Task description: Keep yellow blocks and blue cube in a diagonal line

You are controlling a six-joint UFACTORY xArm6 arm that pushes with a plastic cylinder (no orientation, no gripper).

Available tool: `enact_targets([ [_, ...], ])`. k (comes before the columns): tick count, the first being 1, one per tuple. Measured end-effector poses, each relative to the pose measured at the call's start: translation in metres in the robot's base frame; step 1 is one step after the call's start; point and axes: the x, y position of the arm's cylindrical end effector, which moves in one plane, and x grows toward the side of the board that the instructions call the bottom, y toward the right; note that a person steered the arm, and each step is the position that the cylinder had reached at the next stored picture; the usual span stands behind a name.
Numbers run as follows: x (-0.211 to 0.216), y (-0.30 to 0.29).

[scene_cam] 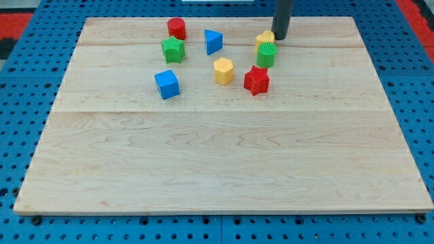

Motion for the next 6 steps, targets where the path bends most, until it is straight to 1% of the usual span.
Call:
enact_targets([
  [1, 0.023, -0.026],
  [2, 0.027, 0.017],
  [3, 0.068, 0.038],
  [4, 0.088, -0.037],
  [5, 0.089, -0.109],
  [6, 0.128, -0.116],
])
